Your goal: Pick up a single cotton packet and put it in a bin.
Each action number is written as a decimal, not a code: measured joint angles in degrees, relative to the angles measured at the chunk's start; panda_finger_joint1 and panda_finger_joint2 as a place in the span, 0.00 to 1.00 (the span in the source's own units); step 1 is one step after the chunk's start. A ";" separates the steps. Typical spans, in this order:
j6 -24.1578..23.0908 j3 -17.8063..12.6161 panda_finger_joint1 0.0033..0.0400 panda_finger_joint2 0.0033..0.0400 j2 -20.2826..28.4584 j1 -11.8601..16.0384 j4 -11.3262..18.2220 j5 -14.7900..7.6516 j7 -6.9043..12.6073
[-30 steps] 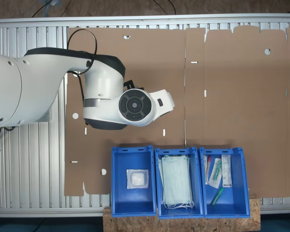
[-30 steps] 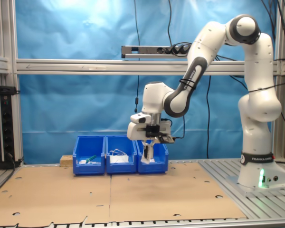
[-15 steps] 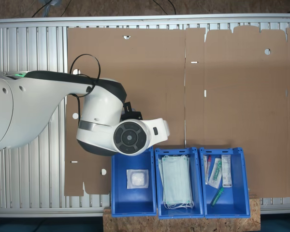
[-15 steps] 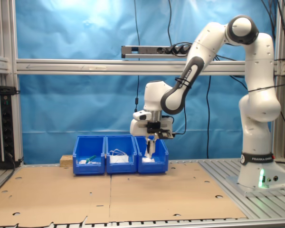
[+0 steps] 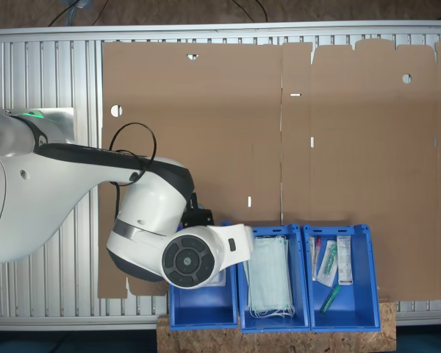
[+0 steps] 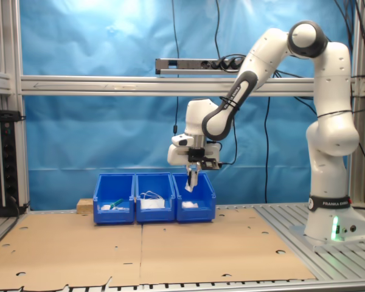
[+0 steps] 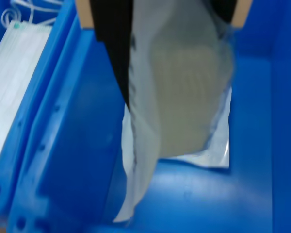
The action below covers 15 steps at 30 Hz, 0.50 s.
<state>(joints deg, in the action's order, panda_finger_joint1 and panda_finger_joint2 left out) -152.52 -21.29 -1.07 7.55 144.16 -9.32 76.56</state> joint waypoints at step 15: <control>0.07 -3.65 0.06 0.06 0.00 0.51 -1.72 -1.90 3.06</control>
<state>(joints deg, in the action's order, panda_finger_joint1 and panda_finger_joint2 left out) -152.45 -24.94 -1.07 8.07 142.45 -11.23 79.62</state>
